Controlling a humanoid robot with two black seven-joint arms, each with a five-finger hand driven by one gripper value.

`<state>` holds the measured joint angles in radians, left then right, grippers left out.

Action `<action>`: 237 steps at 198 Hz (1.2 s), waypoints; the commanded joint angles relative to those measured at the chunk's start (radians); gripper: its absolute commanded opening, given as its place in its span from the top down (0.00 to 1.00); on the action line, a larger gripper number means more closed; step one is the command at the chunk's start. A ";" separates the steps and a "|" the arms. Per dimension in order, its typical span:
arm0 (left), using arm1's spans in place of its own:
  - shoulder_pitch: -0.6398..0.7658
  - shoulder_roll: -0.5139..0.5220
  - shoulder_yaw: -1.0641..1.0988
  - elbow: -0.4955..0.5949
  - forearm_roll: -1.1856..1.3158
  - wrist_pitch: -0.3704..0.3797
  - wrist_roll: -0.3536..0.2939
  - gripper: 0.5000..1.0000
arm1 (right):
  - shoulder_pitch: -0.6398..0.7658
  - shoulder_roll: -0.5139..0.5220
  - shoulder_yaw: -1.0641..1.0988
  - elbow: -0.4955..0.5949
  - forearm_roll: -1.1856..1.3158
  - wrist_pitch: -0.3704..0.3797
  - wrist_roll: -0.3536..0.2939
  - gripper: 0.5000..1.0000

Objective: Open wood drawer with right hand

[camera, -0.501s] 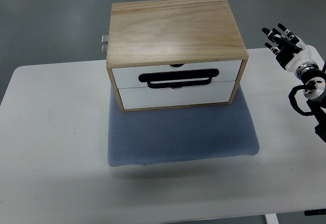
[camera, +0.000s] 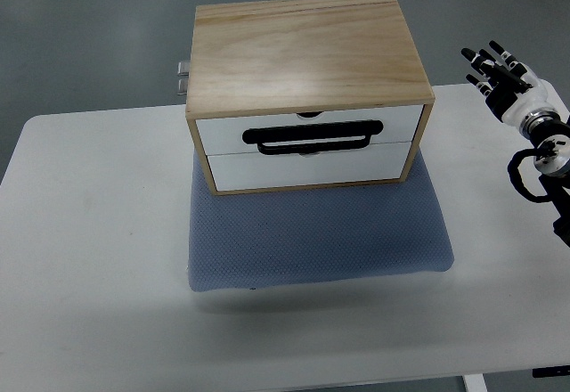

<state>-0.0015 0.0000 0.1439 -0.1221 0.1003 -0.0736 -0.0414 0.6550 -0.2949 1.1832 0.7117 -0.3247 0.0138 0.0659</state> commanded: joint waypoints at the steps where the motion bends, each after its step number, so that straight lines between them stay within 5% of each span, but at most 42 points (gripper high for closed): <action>1: 0.000 0.000 -0.001 -0.001 0.001 0.000 0.000 0.00 | 0.002 -0.001 0.001 0.000 0.001 0.002 0.000 0.11; 237: 0.000 0.000 -0.001 -0.001 0.001 0.000 0.000 0.00 | 0.006 -0.055 0.004 0.000 0.009 0.018 0.002 0.11</action>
<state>-0.0015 0.0000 0.1426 -0.1228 0.1012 -0.0736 -0.0414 0.6591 -0.3424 1.1873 0.7103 -0.3160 0.0323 0.0676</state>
